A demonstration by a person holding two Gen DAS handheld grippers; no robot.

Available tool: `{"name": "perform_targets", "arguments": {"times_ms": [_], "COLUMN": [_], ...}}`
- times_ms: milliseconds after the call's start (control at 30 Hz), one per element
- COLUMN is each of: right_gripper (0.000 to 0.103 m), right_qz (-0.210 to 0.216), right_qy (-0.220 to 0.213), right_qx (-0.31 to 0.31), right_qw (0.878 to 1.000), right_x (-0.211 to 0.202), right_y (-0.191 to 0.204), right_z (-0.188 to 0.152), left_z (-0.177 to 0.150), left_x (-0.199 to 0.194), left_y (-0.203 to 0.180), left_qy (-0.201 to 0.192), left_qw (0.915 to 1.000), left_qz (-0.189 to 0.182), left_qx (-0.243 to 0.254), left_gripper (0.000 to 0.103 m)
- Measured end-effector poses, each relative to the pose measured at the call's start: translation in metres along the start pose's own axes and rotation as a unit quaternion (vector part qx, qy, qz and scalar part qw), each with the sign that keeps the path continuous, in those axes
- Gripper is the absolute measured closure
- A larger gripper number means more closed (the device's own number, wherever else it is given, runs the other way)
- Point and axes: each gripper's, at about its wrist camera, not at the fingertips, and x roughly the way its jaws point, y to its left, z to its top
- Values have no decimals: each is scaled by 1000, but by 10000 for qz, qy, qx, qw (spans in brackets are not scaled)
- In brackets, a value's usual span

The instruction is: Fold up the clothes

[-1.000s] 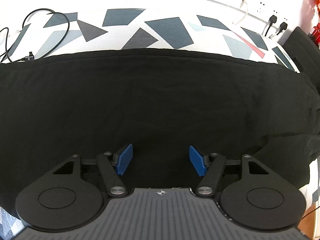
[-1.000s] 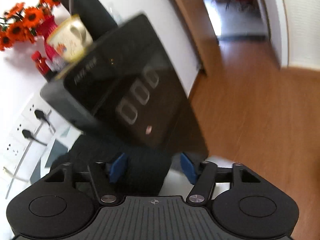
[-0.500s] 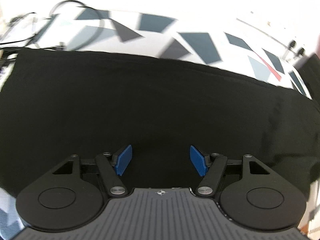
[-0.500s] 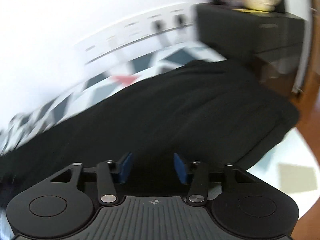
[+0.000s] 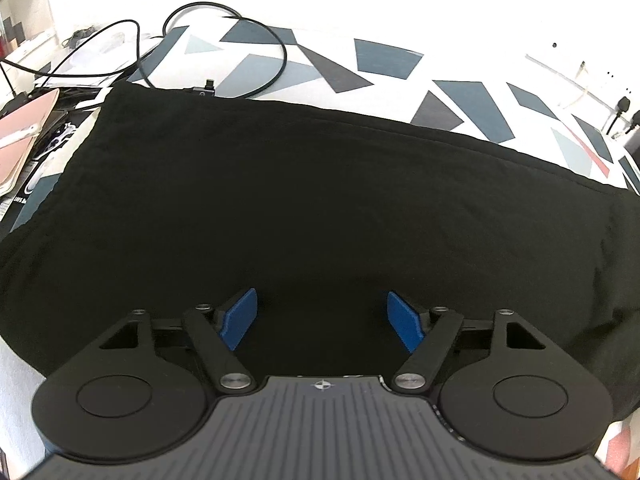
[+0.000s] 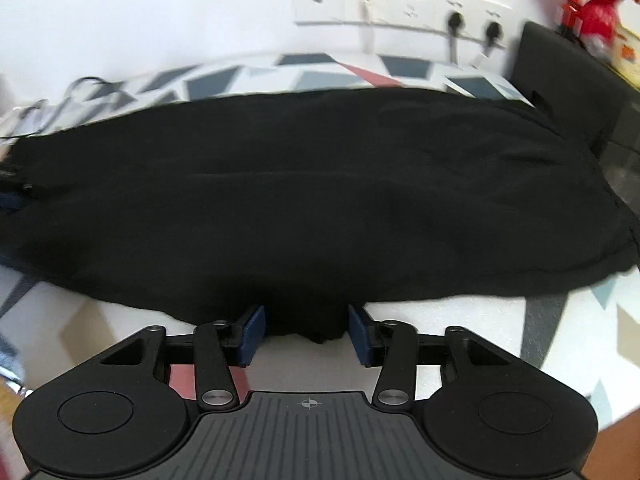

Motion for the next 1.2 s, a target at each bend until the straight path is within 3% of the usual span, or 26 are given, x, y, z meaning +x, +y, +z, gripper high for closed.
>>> {"name": "perform_targets", "arguments": {"times_ms": [67,167,333,433,500,633,733,800,867,967,1000,1033,1100,1200], "right_gripper": [95,97,103,102,83,76,59,24,22,23,22,22,12,9], "right_qz": [-15,-121,-540,-442,-335,-59,-99,-184,-255,-626,-613,-568,-489,-587], "right_qy": [-39,-61,633,432,108,-424,-562,-539,-505,231,235,279,428,580], "right_qx": [399,95,345,769,1031,1019,573,441,341,-353,-558,-595,-588,-225], "right_qw": [9992,9999,9959,9951,9940,9939,9967,9974,9978,9971,9963,9962,9962,9963], "right_x": [-3,-22,-20,-32,-40,-28,-5,11,27,50,48,43,33,26], "right_y": [-5,-3,-21,-32,-37,-22,4,19,34,45,42,37,25,3], "right_z": [2,2,-14,-10,1,32,51,59,66,59,51,45,35,27], "left_z": [-1,1,3,2,1,1,1,1,1,1,1,0,0,0], "left_x": [0,0,0,0,0,1,2,2,3,4,4,4,5,7], "left_y": [1,6,10,8,7,3,1,-1,-2,-3,-2,-2,-5,-11], "left_qy": [-24,-6,-29,-57,-77,-78,-65,-57,-49,-50,-63,-76,-75,-24], "left_qw": [10000,9998,9992,9995,9997,9998,9999,9999,9999,9999,9999,9999,9999,9999], "left_qz": [-54,-161,-220,-185,-156,-93,-41,-2,26,14,-9,-21,9,92], "left_qx": [-3,-128,-321,-248,-184,-175,-142,-115,-87,-96,-113,-119,-67,87], "left_gripper": [27,27,27,27,26,23,22,21,20,17,16,14,12,10]}}
